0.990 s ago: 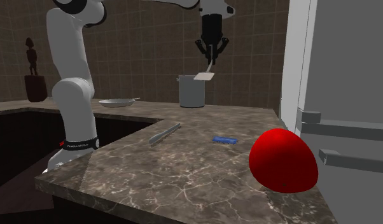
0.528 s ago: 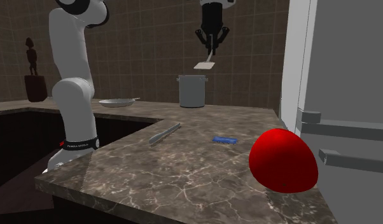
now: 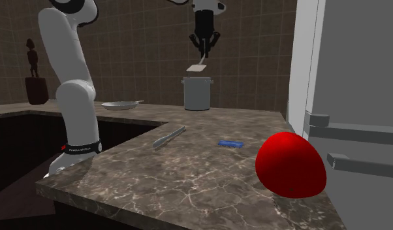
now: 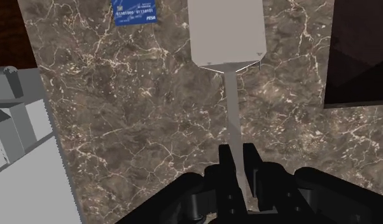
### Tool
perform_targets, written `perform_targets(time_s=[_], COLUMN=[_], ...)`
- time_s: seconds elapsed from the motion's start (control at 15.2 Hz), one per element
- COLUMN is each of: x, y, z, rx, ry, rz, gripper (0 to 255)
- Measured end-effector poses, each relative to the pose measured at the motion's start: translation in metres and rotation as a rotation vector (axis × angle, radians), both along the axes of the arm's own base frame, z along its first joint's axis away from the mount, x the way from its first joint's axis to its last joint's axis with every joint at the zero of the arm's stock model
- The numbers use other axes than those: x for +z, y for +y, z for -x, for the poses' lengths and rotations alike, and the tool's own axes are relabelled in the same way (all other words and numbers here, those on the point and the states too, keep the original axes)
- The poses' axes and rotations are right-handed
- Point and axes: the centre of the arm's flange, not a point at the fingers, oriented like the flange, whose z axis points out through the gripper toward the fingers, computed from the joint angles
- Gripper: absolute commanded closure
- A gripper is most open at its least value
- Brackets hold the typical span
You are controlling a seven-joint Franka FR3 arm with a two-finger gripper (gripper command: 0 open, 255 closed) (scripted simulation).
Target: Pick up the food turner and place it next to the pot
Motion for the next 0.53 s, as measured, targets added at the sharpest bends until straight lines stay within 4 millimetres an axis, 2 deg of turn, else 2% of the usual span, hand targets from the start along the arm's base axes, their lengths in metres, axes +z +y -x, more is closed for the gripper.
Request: perform_targets(time_s=[0.53], x=[0.001], y=[0.098], z=[0.04], rx=[0.0], ry=[0.0], rz=[0.0], gripper=[255])
